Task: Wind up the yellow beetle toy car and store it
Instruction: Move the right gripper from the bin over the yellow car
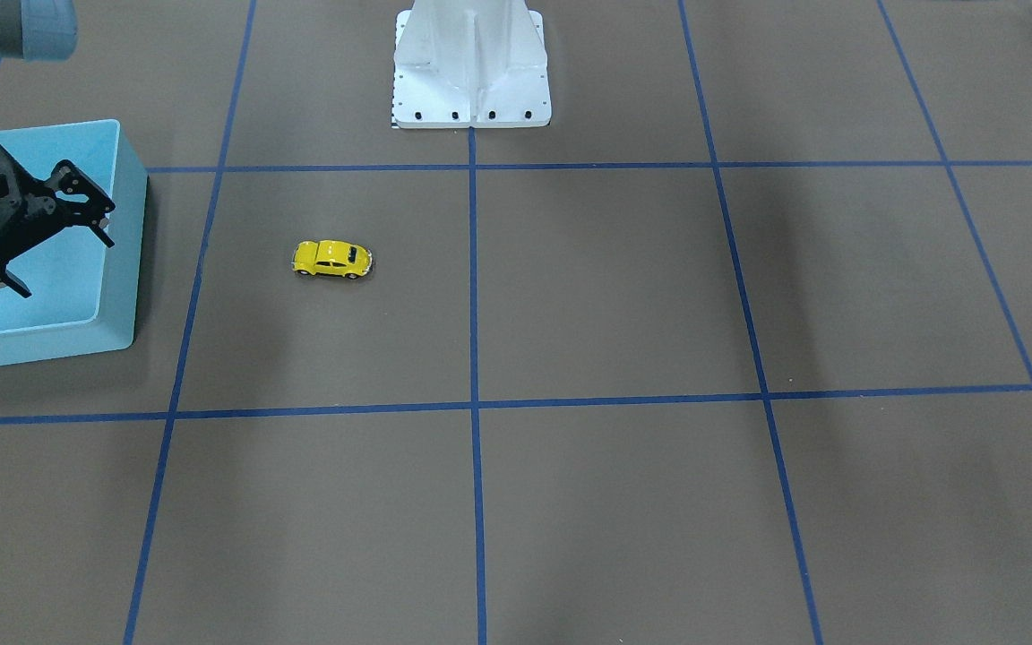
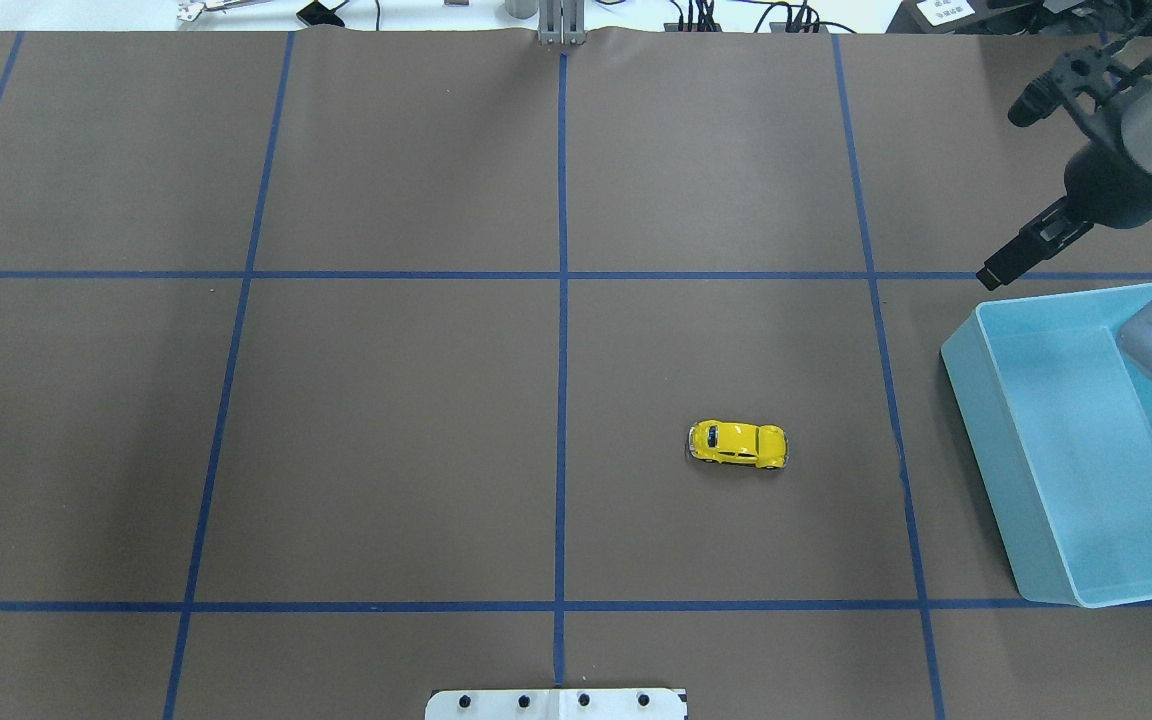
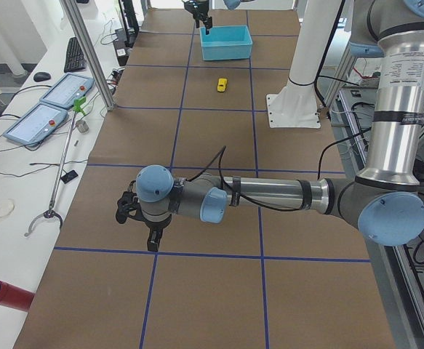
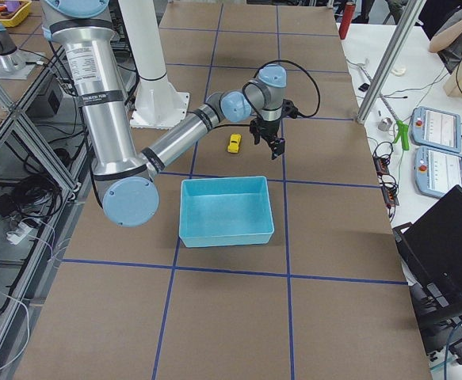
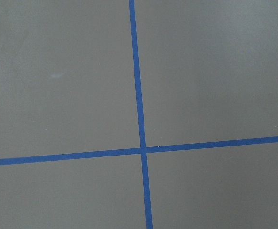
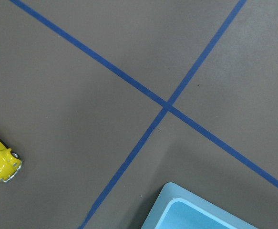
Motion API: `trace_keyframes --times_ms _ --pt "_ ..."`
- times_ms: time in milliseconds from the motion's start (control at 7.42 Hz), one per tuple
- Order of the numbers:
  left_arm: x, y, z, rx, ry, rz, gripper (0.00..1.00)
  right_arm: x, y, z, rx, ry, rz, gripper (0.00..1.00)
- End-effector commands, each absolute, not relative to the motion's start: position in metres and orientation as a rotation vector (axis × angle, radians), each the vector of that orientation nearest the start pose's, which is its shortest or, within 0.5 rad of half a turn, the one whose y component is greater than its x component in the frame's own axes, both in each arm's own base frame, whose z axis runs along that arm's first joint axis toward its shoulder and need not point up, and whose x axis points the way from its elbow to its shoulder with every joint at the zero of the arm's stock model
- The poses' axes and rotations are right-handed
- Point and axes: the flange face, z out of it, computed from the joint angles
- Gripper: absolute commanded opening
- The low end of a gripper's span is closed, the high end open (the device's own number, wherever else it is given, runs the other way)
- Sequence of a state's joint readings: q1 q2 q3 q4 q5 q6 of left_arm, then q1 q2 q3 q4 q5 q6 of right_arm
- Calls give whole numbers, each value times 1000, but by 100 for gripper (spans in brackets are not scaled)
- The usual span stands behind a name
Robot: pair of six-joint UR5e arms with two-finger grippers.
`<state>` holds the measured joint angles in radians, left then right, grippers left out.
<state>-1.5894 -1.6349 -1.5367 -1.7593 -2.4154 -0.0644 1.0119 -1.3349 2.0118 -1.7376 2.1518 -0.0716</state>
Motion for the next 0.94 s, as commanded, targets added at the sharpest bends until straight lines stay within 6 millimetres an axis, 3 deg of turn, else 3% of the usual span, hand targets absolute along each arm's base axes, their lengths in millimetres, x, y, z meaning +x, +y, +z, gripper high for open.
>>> trace_keyframes --times_ms 0,270,674,809 --pt "-69 -529 619 182 846 13 100 -263 -488 313 473 -616 -936 100" --pt "-68 -512 631 189 851 17 100 -330 -455 274 561 -590 -1117 100" --pt "-67 -502 643 163 856 4 100 -431 -403 265 543 -503 -1292 100" --pt "-67 -498 642 161 860 2 100 -444 -393 273 522 -486 -1311 100"
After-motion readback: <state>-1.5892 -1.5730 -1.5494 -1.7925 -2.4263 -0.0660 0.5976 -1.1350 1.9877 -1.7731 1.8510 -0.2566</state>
